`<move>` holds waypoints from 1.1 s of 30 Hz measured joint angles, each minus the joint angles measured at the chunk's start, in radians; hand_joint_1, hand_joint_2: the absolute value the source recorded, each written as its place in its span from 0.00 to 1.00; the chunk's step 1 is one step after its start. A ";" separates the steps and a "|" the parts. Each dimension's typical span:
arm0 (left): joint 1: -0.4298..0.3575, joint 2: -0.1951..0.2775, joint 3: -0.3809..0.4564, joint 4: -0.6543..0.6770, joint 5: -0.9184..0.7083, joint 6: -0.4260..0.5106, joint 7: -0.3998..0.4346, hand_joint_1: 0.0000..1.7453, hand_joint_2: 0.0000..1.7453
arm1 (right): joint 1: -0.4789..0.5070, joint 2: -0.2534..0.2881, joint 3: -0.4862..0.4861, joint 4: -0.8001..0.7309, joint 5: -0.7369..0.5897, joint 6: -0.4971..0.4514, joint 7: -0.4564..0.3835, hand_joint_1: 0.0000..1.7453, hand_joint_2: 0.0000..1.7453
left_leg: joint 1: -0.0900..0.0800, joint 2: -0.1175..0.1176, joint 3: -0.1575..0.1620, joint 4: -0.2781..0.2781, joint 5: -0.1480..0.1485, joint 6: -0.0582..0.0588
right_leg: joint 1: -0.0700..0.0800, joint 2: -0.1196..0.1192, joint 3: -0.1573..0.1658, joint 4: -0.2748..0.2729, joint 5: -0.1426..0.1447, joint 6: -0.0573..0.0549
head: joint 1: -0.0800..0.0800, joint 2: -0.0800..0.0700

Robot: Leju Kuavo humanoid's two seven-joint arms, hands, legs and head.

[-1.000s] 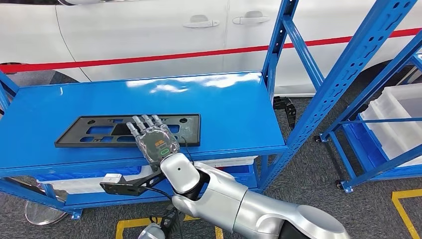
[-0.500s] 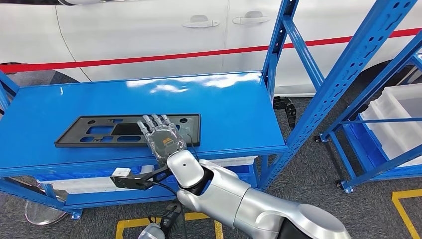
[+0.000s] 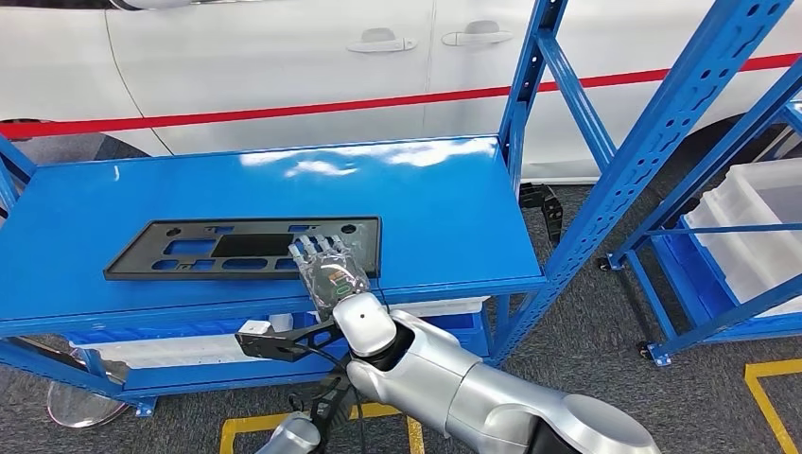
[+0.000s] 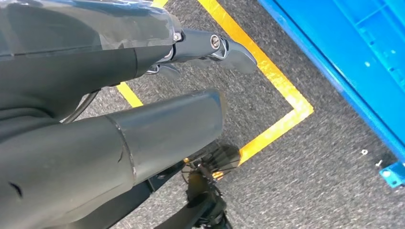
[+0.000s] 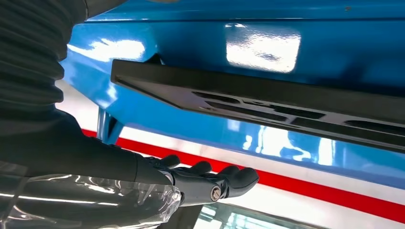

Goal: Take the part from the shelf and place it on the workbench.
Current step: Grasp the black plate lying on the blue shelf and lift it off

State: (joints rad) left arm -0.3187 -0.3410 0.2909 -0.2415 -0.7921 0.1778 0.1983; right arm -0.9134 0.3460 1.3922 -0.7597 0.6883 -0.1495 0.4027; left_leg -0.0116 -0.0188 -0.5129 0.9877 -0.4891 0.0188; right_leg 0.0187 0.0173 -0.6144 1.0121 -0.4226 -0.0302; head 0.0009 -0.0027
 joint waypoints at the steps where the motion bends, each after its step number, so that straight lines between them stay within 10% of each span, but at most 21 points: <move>1: -0.001 0.000 -0.006 0.000 0.006 0.005 0.001 0.00 0.00 | 0.000 0.000 0.000 0.004 -0.004 -0.003 0.003 0.00 1.00 | 0.000 0.000 0.000 0.000 0.000 0.000 | 0.000 0.000 0.000 0.000 0.000 0.000 | 0.000 0.000; 33: -0.008 0.001 0.007 0.001 0.121 0.012 -0.015 0.00 0.00 | 0.018 0.000 0.070 -0.086 0.049 0.045 0.003 0.00 1.00 | 0.000 0.000 0.000 0.000 0.000 0.000 | 0.000 0.000 0.000 0.000 0.000 0.000 | 0.000 0.000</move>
State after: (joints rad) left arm -0.3270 -0.3400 0.2983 -0.2407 -0.6709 0.1896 0.1834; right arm -0.8957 0.3464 1.4626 -0.8454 0.7378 -0.1044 0.4054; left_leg -0.0117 -0.0189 -0.5132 0.9876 -0.4891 0.0189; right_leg 0.0186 0.0172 -0.6144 1.0120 -0.4227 -0.0302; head 0.0010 -0.0027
